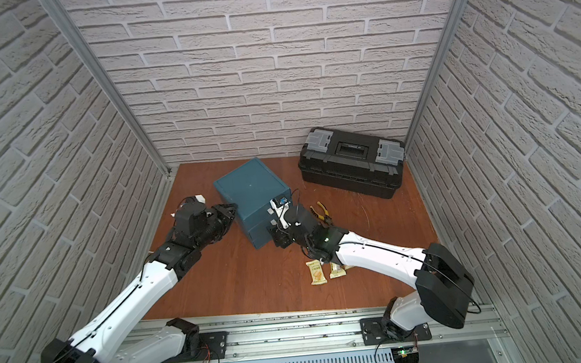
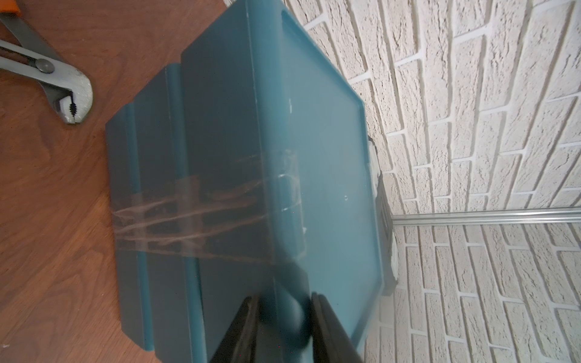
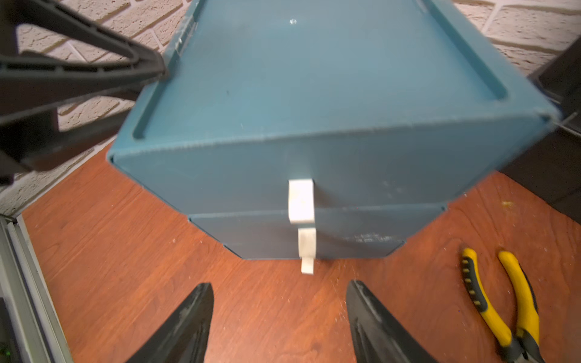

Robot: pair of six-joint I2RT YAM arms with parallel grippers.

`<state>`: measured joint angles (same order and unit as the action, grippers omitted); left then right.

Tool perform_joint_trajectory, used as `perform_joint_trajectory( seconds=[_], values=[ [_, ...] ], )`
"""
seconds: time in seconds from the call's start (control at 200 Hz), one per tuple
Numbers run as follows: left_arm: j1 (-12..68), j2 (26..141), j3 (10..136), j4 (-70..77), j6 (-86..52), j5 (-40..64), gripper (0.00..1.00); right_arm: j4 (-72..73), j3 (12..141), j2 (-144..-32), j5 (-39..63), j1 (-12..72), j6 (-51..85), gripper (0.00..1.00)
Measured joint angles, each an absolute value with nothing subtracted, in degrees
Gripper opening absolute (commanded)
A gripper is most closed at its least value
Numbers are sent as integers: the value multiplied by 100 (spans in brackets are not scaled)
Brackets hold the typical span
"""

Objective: Take the cookies out of the drawer
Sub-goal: Close the drawer in the storage box, then open the drawer in the storage box.

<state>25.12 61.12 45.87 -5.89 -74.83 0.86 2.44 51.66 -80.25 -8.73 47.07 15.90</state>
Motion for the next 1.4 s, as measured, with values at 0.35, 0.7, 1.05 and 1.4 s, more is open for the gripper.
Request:
perform_joint_trajectory(
  seconds=[0.35,0.7,1.05,1.4],
  values=[
    [2510,6112,4587,-589,-7485,89,31,1887,4254,-9059,-427,4272,1577,64],
    [2510,6114,4587,-589,-7485,91,32,2840,4672,-9778,-338,4239,1435,61],
    [2510,6130,4591,-580,-7485,95,32,3350,4678,-9961,-434,4239,1433,43],
    [2510,6134,4591,-574,-7485,97,31,3411,4678,-9992,-322,4246,1455,16]
  ],
)
